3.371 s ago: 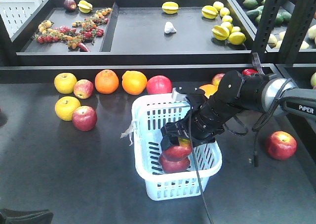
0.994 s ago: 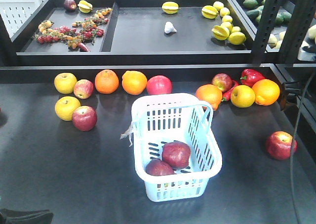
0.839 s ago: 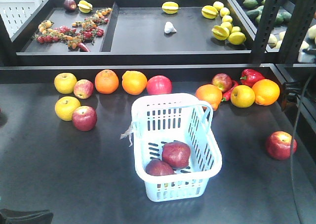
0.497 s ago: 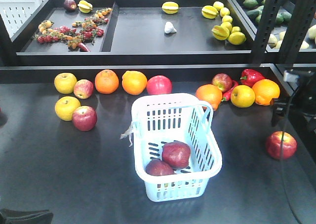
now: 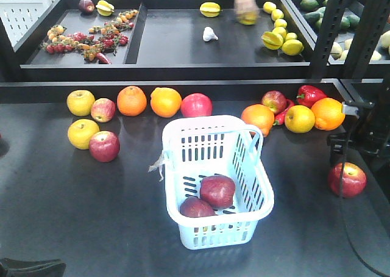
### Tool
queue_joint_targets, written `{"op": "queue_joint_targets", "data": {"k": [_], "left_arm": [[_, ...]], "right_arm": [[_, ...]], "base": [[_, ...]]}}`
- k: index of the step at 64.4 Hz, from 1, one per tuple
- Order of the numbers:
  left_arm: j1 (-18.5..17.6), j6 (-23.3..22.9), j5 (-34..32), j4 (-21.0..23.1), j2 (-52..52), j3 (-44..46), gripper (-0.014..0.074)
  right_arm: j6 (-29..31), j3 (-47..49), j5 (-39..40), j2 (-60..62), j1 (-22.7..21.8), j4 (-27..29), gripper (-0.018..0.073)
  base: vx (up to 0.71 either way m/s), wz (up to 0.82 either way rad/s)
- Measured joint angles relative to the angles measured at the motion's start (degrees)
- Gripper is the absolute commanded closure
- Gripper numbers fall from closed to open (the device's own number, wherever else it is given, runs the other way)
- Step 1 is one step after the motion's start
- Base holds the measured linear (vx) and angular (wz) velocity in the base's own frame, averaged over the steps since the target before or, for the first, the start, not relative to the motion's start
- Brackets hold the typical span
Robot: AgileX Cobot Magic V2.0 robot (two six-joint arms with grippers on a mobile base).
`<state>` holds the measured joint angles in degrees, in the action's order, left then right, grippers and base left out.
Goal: Pick three apples into basket with both arms
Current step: 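Move the right gripper to a third red apple and grasp it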
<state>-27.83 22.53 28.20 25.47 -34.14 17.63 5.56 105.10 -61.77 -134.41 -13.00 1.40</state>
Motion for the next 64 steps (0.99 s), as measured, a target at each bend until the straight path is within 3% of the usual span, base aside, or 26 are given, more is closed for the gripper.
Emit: {"op": "queue_joint_targets", "data": {"k": [20,29,37,53,64], "left_arm": [[0.0,0.0,0.0,0.0,0.0,0.0,0.0603],[0.0,0.0,0.0,0.0,0.0,0.0,0.0603],[0.0,0.0,0.0,0.0,0.0,0.0,0.0603],[0.0,0.0,-0.1,0.0,0.0,0.0,0.0603],[0.0,0.0,-0.1,0.0,0.0,0.0,0.0603]], "right_arm": [[-0.3,0.1,1.8,-4.0,0.0,-0.4,-0.0093],[-0.2,0.1,2.4,-5.1,0.0,-0.3,-0.0035],[-0.2,0.1,2.4,-5.2,0.0,-0.1,0.0093],[1.6,0.1,1.1,-5.2,0.0,2.3,0.044],[4.1,0.0,-1.6,-2.5,0.0,7.4,0.0573]], "base": [[0.0,0.0],[0.0,0.0],[0.0,0.0],[0.0,0.0],[0.0,0.0]]}}
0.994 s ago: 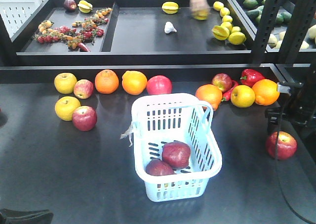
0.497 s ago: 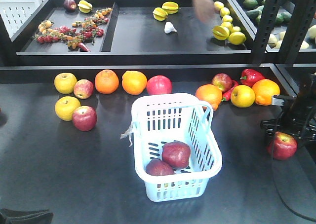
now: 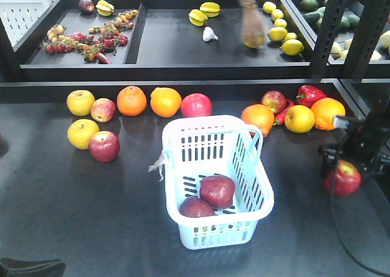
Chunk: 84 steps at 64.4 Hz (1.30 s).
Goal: Pick three apples into basket with both arms
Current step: 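Move the right gripper to a third red apple and grasp it, then carry the red apple over the basket and lower it inside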
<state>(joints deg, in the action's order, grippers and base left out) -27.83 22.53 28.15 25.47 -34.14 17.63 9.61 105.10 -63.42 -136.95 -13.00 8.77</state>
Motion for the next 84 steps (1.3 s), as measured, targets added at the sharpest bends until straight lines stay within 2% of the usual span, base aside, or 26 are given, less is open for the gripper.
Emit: {"op": "queue_joint_targets", "data": {"k": [16,26,45,52,61,72,84], "left_arm": [[0.0,0.0,0.0,0.0,0.0,0.0,0.0603],[0.0,0.0,0.0,0.0,0.0,0.0,0.0603],[0.0,0.0,0.0,0.0,0.0,0.0,0.0603],[0.0,0.0,0.0,0.0,0.0,0.0,0.0603],[0.0,0.0,0.0,0.0,0.0,0.0,0.0603],[0.0,0.0,0.0,0.0,0.0,0.0,0.0603],[0.0,0.0,0.0,0.0,0.0,0.0,0.0603]], "right_arm": [[1.6,0.0,-5.6,11.1,0.0,2.7,0.0565],[1.8,-1.4,-6.3,19.3,0.0,3.7,0.0563],[4.5,-16.6,-7.0,35.6,1.5,10.3,0.0563],[6.3,-23.9,-7.0,40.1,5.1,14.0,0.0563],[8.3,-30.6,-4.8,43.8,13.2,19.5,0.0563],[8.6,-32.0,3.9,43.1,23.6,23.4,0.0563],[8.4,-32.0,13.2,38.0,30.3,24.2,0.0561]], "base": [[0.0,0.0],[0.0,0.0],[0.0,0.0],[0.0,0.0],[0.0,0.0],[0.0,0.0],[0.0,0.0]]}}
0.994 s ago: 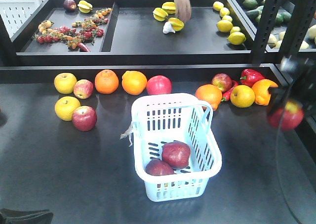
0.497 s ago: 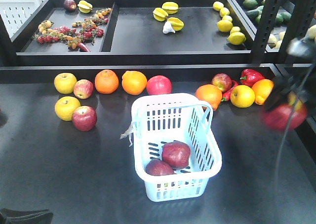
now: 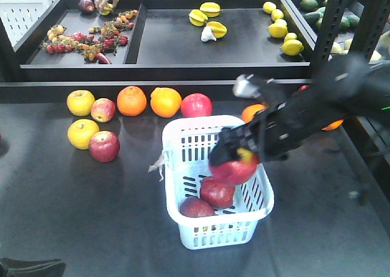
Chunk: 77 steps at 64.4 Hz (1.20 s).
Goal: Pick three apples into basket with both arms
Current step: 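Carry the red apple over the basket and lower it inside, then open the right gripper and lift it away from the basket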
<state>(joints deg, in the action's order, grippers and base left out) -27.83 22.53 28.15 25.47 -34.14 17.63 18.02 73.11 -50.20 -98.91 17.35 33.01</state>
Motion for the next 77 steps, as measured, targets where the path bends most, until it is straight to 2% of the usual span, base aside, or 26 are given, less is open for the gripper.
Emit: {"op": "queue_joint_targets", "data": {"k": [9,17,21,38,45,51,64,71,77], "left_arm": [[0.0,0.0,0.0,0.0,0.0,0.0,0.0603],[0.0,0.0,0.0,0.0,0.0,0.0,0.0603],[0.0,0.0,0.0,0.0,0.0,0.0,0.0603],[0.0,0.0,0.0,0.0,0.0,0.0,0.0603],[0.0,0.0,0.0,0.0,0.0,0.0,0.0603],[0.0,0.0,0.0,0.0,0.0,0.0,0.0603],[0.0,0.0,0.0,0.0,0.0,0.0,0.0603],[0.0,0.0,0.0,0.0,0.0,0.0,0.0603],[0.0,0.0,0.0,0.0,0.0,0.0,0.0603]], "right_arm": [[0.0,0.0,4.0,-5.1,1.5,0.0,0.0537],[0.5,0.0,6.1,-8.2,1.6,0.1,0.0447],[0.7,0.0,6.5,-9.0,1.6,0.4,0.0375],[1.5,0.0,7.3,-9.2,1.6,1.6,-0.0045],[1.5,0.0,7.7,-9.2,1.6,1.6,-0.0136],[1.5,0.0,8.2,-9.2,1.6,1.8,-0.0154],[1.4,0.0,8.8,-9.2,1.6,2.0,-0.0123],[1.3,0.0,8.8,-9.2,1.6,2.0,-0.0074],[1.2,0.0,7.4,-8.8,1.6,2.0,0.0013]], "base": [[0.0,0.0],[0.0,0.0],[0.0,0.0],[0.0,0.0],[0.0,0.0],[0.0,0.0],[0.0,0.0],[0.0,0.0],[0.0,0.0]]}}
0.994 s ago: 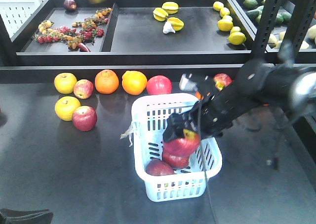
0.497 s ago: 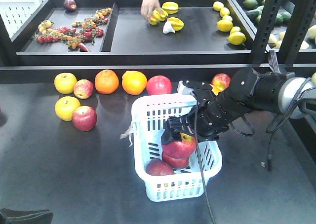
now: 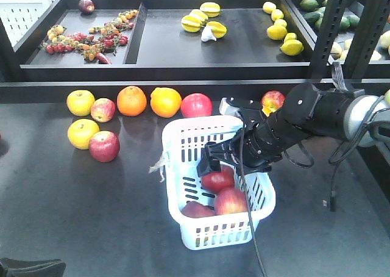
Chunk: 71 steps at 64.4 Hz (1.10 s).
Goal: Pick three apples into basket with both arms
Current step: 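Open the right gripper and lift it away from the basket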
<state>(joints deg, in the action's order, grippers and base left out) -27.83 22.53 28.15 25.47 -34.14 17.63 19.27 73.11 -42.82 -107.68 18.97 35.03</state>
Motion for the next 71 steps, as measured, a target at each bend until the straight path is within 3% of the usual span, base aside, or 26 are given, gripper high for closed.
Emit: {"op": "queue_joint_targets", "data": {"k": [9,21,35,44,58,71], "left_arm": [[0.0,0.0,0.0,0.0,0.0,0.0,0.0603],[0.0,0.0,0.0,0.0,0.0,0.0,0.0603],[0.0,0.0,0.0,0.0,0.0,0.0,0.0603],[0.0,0.0,0.0,0.0,0.0,0.0,0.0603],[0.0,0.0,0.0,0.0,0.0,0.0,0.0603],[0.0,0.0,0.0,0.0,0.0,0.0,0.0603]], "right_arm": [[0.1,0.0,-4.1,1.9,0.0,-0.3,0.0211],[1.7,0.0,-10.7,6.6,0.0,-2.3,0.0571],[6.8,-0.4,-18.2,17.1,0.0,-2.9,0.0565],[11.1,-6.4,-17.3,28.8,0.0,-1.5,0.0563],[17.1,-28.3,-5.6,54.2,0.0,0.6,0.0563],[15.7,-46.6,8.0,78.0,0.0,-0.8,0.0563]], "base": [[0.0,0.0],[0.0,0.0],[0.0,0.0],[0.0,0.0],[0.0,0.0],[0.0,0.0]]}}
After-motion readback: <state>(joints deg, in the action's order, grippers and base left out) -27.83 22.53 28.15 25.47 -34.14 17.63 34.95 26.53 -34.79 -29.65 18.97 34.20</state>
